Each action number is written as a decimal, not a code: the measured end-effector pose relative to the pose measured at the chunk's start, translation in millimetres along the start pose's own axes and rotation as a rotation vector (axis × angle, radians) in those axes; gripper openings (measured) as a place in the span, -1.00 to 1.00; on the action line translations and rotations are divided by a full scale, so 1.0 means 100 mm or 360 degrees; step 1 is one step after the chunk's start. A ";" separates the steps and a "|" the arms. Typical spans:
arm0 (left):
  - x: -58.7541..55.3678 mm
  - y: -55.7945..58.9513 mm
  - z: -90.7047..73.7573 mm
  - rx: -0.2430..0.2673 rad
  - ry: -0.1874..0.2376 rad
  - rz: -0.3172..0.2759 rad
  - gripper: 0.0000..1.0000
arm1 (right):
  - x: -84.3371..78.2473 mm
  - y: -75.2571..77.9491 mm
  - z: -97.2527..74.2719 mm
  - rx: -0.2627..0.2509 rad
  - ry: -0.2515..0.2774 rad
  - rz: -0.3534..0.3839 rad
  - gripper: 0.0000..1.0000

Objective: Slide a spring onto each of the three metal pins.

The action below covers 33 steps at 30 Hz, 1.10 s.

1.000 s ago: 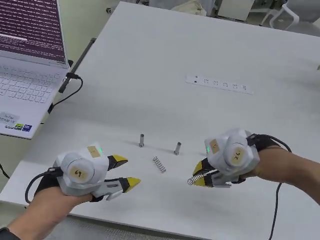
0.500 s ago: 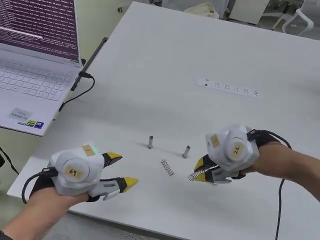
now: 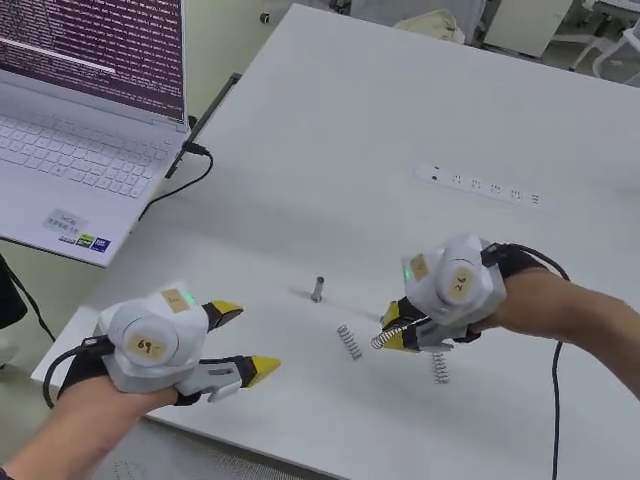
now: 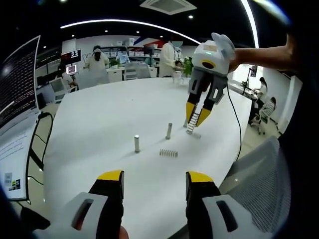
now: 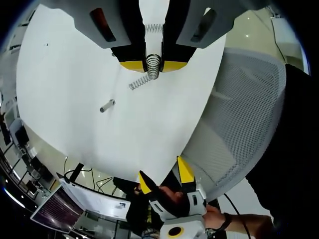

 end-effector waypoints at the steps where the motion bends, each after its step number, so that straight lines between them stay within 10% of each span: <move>1: 0.00 0.00 0.00 0.0001 0.0002 -0.0003 -0.11 | 0.01 0.03 0.00 0.0002 -0.0008 -0.0005 -0.83; 33: -0.01 -0.03 -0.10 0.0032 0.0009 -0.0039 0.06 | 0.30 0.87 0.03 -0.0026 -0.0163 -0.0007 -0.83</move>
Point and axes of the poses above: the centre of the closed fingertips' face, and the gripper's own axes: z roughly forward along the fingers, y roughly to its right, x roughly out of its top, the point moved 4 cm from there along -z, roughly backward along the fingers, and after that the axes turned 15 degrees about x, right-handed, at the moved point
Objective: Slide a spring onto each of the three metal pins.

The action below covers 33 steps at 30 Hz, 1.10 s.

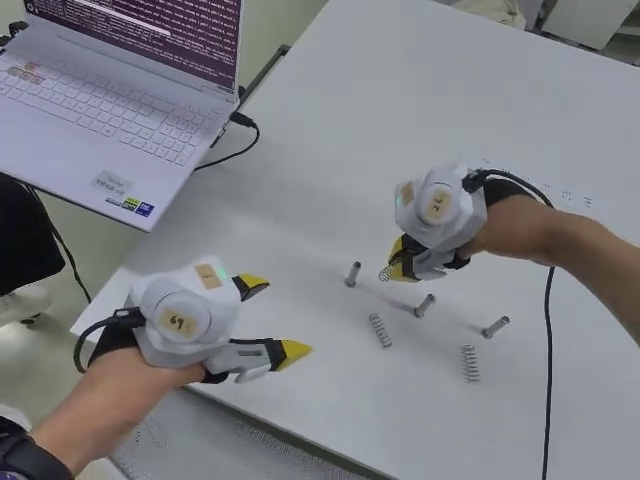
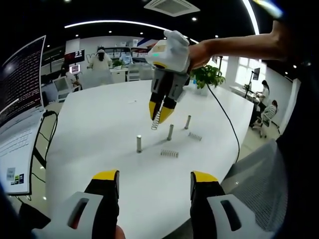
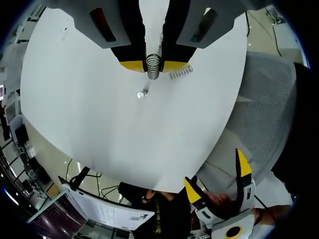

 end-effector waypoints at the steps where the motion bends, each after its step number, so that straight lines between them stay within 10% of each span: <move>1: 0.00 0.00 0.00 0.0000 0.0000 -0.0002 0.06 | 0.00 0.03 0.00 0.0000 -0.0002 0.0001 -0.83; 33: -0.02 -0.01 0.02 0.0016 -0.0022 -0.0037 0.06 | 0.23 0.26 0.13 0.0060 -0.0068 -0.0106 -0.83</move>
Point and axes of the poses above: the centre of the closed fingertips' face, and the gripper's own axes: z roughly forward along the fingers, y roughly to its right, x roughly out of its top, the point moved 4 cm from there along -z, roughly backward along the fingers, and after that the axes turned 15 degrees about x, right-handed, at the moved point
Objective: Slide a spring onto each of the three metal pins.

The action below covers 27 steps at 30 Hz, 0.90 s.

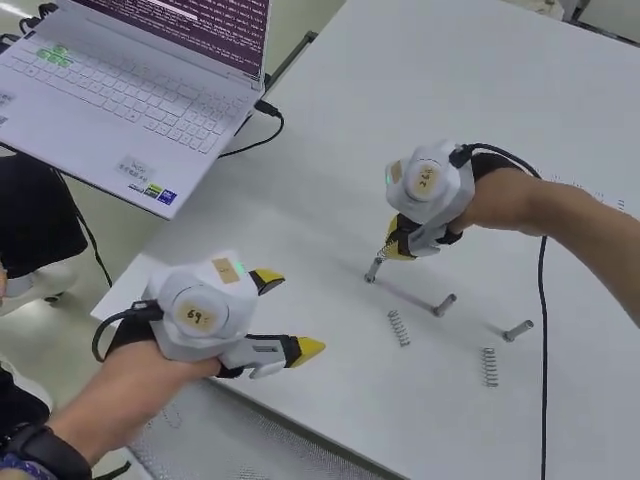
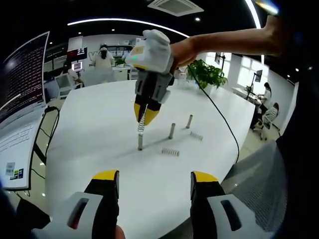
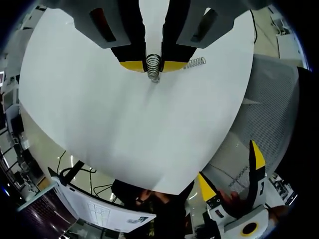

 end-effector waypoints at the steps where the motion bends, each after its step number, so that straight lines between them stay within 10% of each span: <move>1: 0.00 0.00 0.00 0.0001 -0.0001 -0.0002 0.06 | 0.00 0.00 0.00 0.0002 -0.0001 0.0000 -0.83; 27: -0.03 -0.02 0.00 0.0004 -0.0016 -0.0025 0.05 | 0.01 0.02 0.16 0.0064 -0.0062 -0.0021 -0.83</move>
Point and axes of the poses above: the centre of the closed fingertips' face, and the gripper's own axes: z roughly forward along the fingers, y roughly to its right, x roughly out of its top, the point moved 4 cm from there along -z, roughly backward along the fingers, and after that the axes turned 15 degrees about x, right-handed, at the moved point
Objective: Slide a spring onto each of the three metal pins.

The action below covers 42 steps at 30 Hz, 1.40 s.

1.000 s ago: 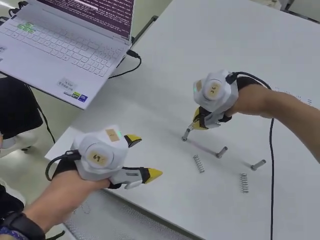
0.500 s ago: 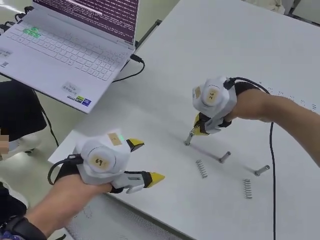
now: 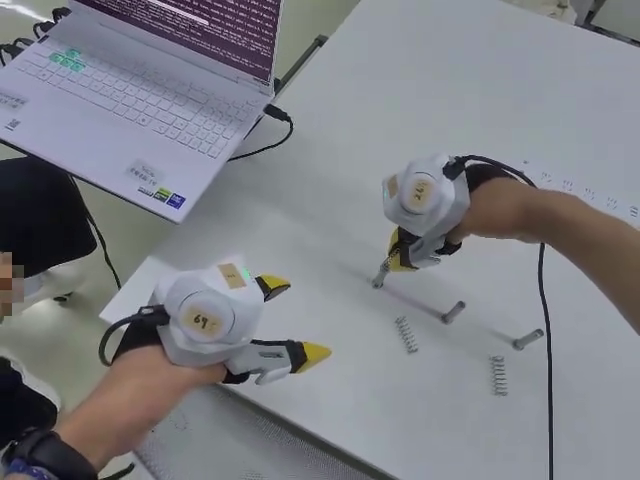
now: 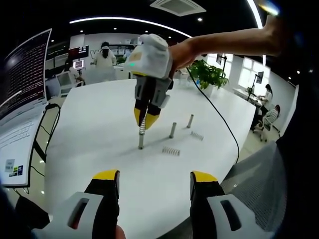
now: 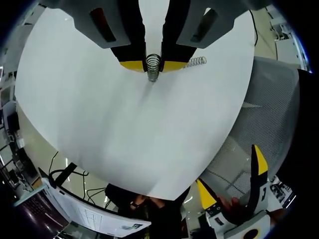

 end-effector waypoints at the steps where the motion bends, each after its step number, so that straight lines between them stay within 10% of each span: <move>1: 0.00 0.00 0.00 0.0002 0.0000 -0.0002 0.05 | 0.00 0.00 0.01 0.0002 -0.0004 -0.0001 -0.83; 42: -0.02 -0.02 0.01 0.0010 -0.0011 -0.0031 0.04 | -0.03 0.10 0.41 0.0093 -0.0109 -0.0015 -0.83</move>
Point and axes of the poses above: the centre of the closed fingertips' face, and the gripper's own axes: z roughly forward along the fingers, y roughly to its right, x roughly out of its top, the point moved 4 cm from there along -z, roughly backward along the fingers, and after that the axes turned 15 degrees about x, right-handed, at the moved point
